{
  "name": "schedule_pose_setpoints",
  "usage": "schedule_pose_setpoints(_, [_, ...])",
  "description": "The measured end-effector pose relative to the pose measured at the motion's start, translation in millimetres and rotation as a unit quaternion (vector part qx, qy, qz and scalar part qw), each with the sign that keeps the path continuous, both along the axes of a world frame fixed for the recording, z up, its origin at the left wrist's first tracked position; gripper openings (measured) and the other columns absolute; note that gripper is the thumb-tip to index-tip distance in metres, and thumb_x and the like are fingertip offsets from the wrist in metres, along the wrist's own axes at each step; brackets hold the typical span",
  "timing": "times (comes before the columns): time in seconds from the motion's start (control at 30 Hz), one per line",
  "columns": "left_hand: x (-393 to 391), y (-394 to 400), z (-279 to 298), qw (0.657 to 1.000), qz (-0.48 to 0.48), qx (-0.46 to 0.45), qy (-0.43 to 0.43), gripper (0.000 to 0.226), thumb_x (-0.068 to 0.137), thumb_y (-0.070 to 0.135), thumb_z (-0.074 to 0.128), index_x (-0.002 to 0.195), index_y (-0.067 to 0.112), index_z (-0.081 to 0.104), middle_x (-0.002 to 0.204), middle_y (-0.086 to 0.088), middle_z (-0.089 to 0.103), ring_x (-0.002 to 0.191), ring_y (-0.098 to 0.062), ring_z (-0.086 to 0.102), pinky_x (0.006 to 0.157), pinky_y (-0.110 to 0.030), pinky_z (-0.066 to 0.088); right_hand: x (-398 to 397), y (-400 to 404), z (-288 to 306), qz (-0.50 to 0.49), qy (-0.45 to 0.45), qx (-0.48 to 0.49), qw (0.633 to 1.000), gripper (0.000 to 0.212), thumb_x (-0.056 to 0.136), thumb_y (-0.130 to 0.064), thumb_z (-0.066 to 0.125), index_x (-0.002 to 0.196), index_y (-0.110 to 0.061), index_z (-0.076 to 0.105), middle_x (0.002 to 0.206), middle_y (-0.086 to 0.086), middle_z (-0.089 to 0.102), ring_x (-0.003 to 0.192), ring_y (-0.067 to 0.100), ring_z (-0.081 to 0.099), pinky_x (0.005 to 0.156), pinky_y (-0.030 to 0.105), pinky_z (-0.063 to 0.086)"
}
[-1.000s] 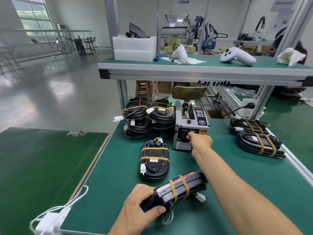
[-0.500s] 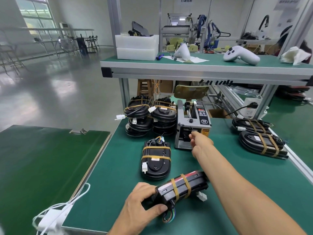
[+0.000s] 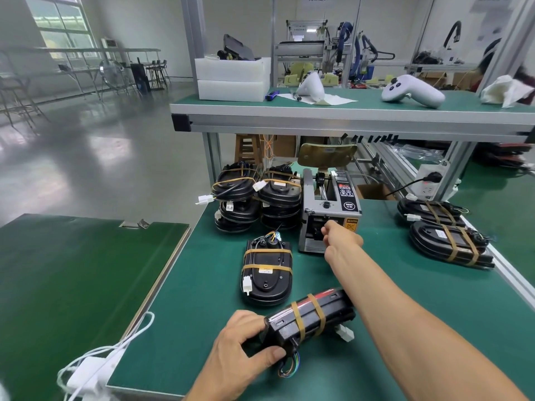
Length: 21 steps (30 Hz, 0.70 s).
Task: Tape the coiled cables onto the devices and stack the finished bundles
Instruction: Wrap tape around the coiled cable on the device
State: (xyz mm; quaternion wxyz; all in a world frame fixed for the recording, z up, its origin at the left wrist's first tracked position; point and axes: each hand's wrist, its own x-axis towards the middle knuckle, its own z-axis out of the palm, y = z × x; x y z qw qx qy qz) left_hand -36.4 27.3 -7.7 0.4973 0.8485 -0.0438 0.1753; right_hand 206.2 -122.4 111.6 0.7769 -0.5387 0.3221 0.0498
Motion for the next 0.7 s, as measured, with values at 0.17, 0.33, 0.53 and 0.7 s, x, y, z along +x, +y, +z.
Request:
schedule_pose_setpoints(0.17, [0.0,-0.4,2.0,1.0,0.004,0.003,0.004,0.046,0.084,0.079,0.075,0.116,0.046,0.077,0.109,0.019,0.074,0.114,-0.014,0.06,0.097,-0.025,0.048,-3.2,-1.6,-1.6,0.015,-0.006,-0.027,1.0,0.01,0.085,-0.001,0.072,0.089,-0.003,0.062,0.066,0.007,0.068,0.047,0.01,0.052,0.033,0.012,0.037])
schedule_pose_setpoints(0.33, [-0.4,-0.3,4.9,1.0,-0.015,0.021,0.01,0.048,0.083,0.074,0.08,0.127,0.056,0.072,0.123,0.021,0.075,0.12,-0.015,0.06,0.102,-0.025,0.047,-8.7,-21.7,-14.4,0.068,-0.006,-0.039,0.997,0.01,0.084,-0.006,0.073,0.078,-0.009,0.066,0.065,0.002,0.07,0.04,0.005,0.053,0.042,0.016,0.04])
schedule_pose_setpoints(0.53, [-0.6,-0.6,6.3,1.0,-0.013,0.022,0.003,0.047,0.083,0.075,0.079,0.126,0.057,0.072,0.122,0.022,0.075,0.119,-0.014,0.059,0.101,-0.023,0.047,-11.9,-36.3,-23.1,0.072,-0.064,-0.076,0.992,0.006,0.088,-0.007,0.073,0.082,-0.008,0.074,0.069,0.003,0.071,0.043,0.005,0.05,0.04,0.013,0.039])
schedule_pose_setpoints(0.7, [-1.5,-1.6,8.4,1.0,-0.011,0.016,-0.002,0.047,0.082,0.076,0.079,0.125,0.057,0.072,0.12,0.022,0.076,0.118,-0.014,0.059,0.101,-0.022,0.047,-10.0,-29.0,-20.1,0.045,-0.113,-0.089,0.989,0.017,0.088,-0.002,0.071,0.073,-0.01,0.073,0.074,0.005,0.072,0.054,0.012,0.053,0.056,0.02,0.047])
